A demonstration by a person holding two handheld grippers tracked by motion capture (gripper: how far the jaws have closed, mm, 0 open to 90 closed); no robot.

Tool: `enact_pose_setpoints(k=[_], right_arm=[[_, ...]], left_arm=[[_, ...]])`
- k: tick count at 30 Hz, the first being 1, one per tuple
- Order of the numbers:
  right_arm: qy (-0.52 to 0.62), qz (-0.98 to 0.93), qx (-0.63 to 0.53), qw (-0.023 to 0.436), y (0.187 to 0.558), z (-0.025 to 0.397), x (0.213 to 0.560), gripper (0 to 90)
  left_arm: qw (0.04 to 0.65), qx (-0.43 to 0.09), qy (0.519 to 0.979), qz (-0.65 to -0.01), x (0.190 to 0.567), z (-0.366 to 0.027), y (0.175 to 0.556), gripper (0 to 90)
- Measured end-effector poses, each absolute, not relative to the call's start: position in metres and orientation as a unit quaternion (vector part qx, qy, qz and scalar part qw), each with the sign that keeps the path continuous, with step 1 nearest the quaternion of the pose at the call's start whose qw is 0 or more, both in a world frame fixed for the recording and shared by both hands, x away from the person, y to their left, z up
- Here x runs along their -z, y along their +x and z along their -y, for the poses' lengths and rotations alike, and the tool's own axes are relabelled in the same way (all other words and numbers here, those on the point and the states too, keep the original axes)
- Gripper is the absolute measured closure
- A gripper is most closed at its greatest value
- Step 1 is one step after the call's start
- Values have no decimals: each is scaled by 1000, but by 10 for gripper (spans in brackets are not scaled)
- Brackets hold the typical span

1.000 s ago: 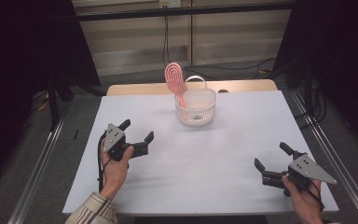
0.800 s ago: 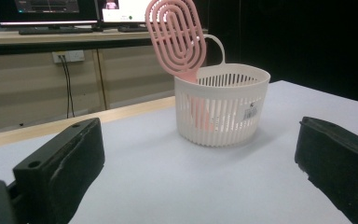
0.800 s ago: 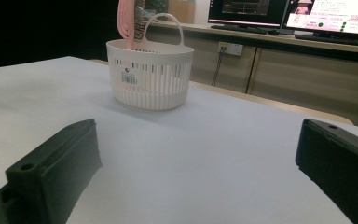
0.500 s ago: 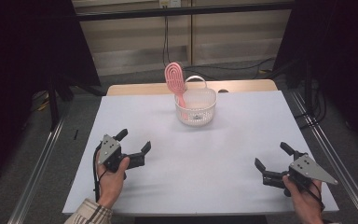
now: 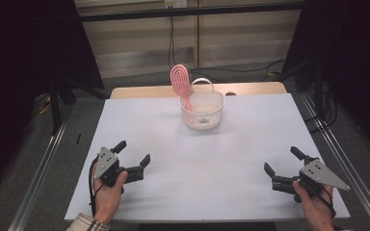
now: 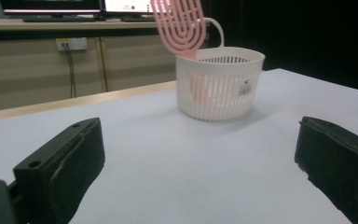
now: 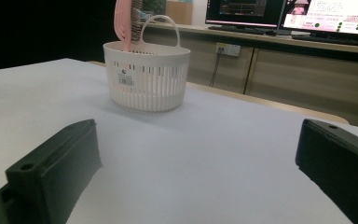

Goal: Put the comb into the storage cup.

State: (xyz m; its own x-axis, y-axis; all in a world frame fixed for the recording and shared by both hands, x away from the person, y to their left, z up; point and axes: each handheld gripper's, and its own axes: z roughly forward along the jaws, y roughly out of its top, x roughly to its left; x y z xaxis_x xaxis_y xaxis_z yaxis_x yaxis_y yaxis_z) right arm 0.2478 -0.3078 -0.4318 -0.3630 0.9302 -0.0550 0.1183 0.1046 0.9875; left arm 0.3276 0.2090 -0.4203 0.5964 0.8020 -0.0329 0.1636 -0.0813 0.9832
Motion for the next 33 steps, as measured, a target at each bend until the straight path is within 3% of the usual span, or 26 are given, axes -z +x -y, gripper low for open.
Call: enact_pose_setpoints(k=[21,33], right_arm=[[413,-634,-528,385,247,309,431,0],[406,-637,-531,384,249,308,431,0]], left_arm=[[545,-308,682,-377,429,-227,299,19],[564,-296,669,-383,427,-231,301,21]])
